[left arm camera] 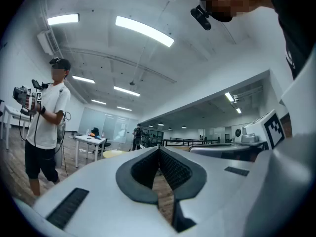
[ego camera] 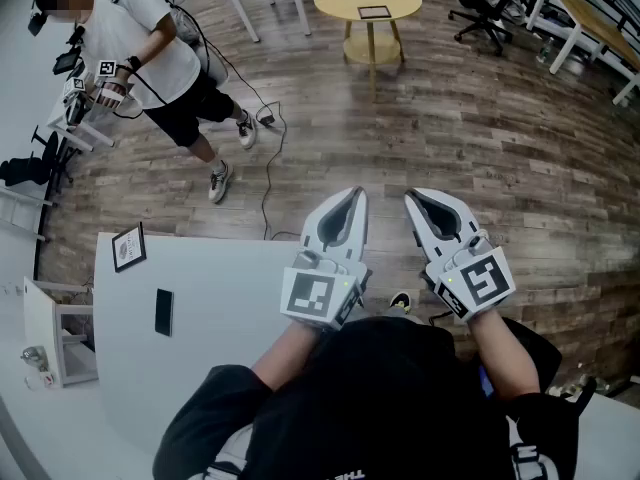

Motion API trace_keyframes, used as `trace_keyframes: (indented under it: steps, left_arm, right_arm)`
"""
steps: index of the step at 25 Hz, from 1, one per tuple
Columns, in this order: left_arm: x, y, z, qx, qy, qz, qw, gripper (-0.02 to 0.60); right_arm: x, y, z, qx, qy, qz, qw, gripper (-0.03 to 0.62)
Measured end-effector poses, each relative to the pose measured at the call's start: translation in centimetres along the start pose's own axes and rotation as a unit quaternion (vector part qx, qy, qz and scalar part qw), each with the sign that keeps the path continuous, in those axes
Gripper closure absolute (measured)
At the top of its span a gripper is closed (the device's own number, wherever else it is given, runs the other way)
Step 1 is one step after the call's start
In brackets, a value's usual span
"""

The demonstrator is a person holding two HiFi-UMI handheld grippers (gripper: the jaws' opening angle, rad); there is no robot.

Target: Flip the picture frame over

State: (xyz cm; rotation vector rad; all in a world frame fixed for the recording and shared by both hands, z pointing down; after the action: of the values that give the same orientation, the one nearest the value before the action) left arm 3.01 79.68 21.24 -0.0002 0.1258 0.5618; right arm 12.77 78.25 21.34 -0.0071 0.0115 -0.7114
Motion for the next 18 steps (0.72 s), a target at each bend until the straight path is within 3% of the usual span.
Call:
trace_keyframes:
  steps: [18]
  left_arm:
    - [-3.0,0.1,1.4,0.009,0.026,0.058,0.9980,0.558]
  right_arm:
    - [-2.1,-3.3,2.3,-0.025,0.004,0.025,0.999,0.574]
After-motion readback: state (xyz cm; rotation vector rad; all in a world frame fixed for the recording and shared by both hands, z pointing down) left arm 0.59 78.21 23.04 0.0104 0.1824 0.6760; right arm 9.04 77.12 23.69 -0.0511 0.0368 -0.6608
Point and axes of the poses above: the fingertips, and each gripper's own axes: y backward along the fingers, x to its right, z out of its underside, the point moved 2 cm from there along y, backward along the fingers, and after that the axes turned 15 degrees about z, right-handed, at the moved point
